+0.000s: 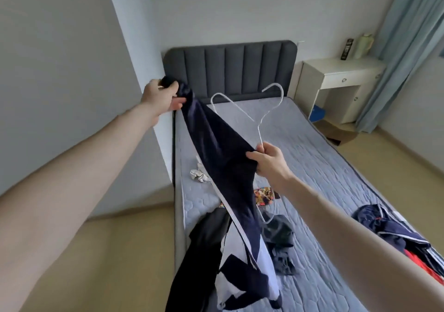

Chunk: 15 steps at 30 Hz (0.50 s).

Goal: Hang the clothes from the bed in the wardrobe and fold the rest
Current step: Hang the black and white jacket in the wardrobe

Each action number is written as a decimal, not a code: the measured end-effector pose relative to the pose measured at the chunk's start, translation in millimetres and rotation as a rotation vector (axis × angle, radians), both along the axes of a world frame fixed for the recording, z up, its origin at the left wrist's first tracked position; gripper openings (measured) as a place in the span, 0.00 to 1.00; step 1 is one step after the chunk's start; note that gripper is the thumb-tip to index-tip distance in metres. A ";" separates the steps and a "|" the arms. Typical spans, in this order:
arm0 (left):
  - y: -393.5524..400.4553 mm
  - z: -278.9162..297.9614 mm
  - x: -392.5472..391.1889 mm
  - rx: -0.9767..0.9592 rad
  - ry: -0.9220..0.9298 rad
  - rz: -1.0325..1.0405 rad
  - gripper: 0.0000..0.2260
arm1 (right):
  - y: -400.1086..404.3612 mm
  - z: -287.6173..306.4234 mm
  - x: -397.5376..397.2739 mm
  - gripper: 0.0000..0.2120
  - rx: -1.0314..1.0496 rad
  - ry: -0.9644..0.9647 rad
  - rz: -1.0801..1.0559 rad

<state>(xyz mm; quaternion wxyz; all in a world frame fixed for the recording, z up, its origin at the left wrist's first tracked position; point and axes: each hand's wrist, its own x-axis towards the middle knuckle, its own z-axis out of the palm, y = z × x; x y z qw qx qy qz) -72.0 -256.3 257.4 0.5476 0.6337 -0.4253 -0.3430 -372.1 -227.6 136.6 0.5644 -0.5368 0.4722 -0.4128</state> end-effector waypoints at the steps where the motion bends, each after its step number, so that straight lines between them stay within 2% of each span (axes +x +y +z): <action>1: 8.1 -17.9 10.3 0.119 -0.061 -0.012 0.12 | 3.4 5.4 9.1 0.23 0.014 -0.055 -0.017; 3: 36.3 -55.4 14.8 0.271 -0.403 -0.008 0.31 | 9.0 15.7 29.5 0.24 0.018 -0.120 -0.035; 4: 60.9 -74.7 8.9 0.243 -0.518 -0.042 0.32 | 13.3 18.8 41.4 0.24 0.014 -0.136 -0.034; 7: 158.6 -141.5 -32.1 0.114 -0.496 -0.240 0.13 | 26.7 27.4 69.8 0.25 0.023 -0.169 -0.039; 9: 221.2 -192.3 -52.1 0.291 -0.472 -0.401 0.12 | 35.2 32.1 86.0 0.25 0.021 -0.172 -0.021; 12: 275.2 -255.4 -56.4 0.764 -0.432 -0.689 0.25 | 52.4 42.1 112.4 0.25 0.009 -0.169 -0.014; 13: 279.1 -274.4 -52.7 0.843 -0.398 -0.714 0.34 | 58.2 46.8 120.3 0.25 0.012 -0.183 -0.020; 15: 283.1 -298.8 -40.8 0.864 -0.346 -0.601 0.45 | 72.1 55.8 137.6 0.25 0.026 -0.207 -0.036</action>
